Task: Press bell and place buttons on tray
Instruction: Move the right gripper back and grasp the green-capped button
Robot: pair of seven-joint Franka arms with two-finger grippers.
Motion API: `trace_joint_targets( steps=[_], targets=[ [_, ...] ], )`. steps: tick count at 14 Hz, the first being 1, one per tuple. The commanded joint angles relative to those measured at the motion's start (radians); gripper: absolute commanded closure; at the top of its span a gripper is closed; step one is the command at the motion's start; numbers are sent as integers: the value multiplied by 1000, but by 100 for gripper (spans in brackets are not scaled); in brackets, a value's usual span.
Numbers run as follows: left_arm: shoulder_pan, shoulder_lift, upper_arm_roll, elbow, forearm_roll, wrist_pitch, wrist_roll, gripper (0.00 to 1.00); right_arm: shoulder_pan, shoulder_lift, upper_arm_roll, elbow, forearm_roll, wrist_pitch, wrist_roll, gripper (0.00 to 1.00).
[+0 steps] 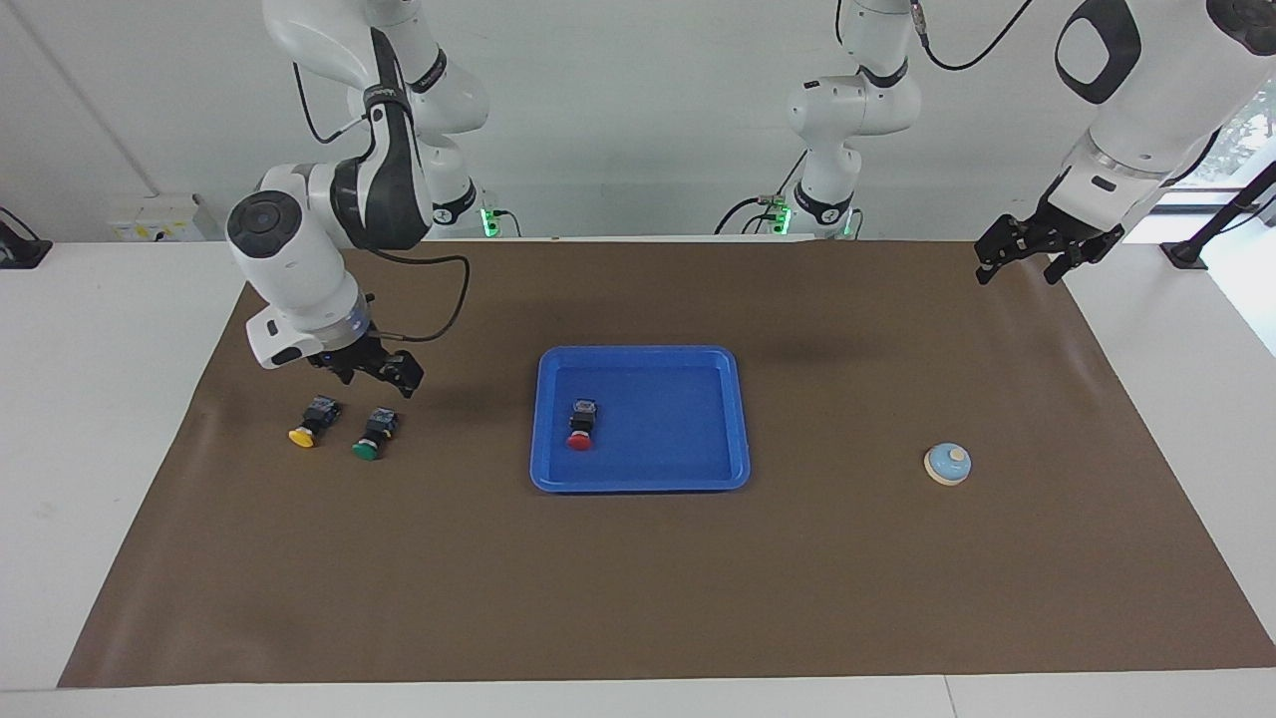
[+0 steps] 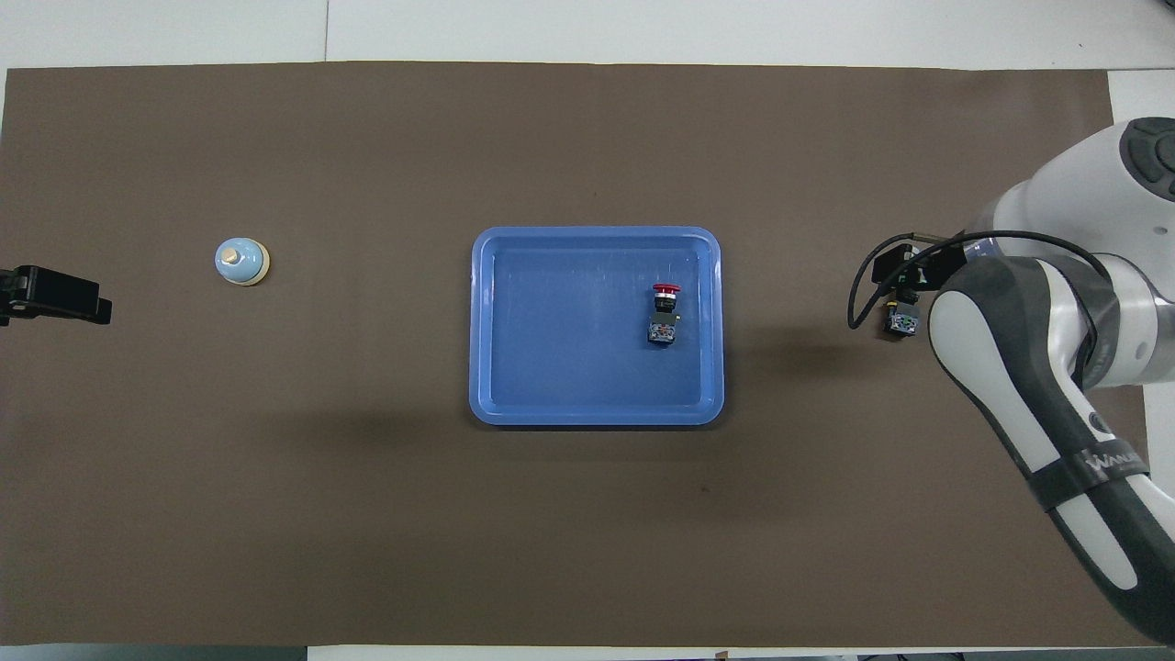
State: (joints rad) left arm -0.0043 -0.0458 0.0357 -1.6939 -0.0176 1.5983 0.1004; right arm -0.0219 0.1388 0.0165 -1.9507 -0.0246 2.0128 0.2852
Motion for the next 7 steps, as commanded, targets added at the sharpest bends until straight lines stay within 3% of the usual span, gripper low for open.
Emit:
trace_joint_targets(
  steps=[1,7],
  targets=[
    [-2,-6,3,5,4,-14,12,0,-59,-62,13,-164,-14,144,-38,0],
    [0,-6,3,5,4,-14,12,0,-66,-70,14,-273,-14,300,-34,0]
  ],
)
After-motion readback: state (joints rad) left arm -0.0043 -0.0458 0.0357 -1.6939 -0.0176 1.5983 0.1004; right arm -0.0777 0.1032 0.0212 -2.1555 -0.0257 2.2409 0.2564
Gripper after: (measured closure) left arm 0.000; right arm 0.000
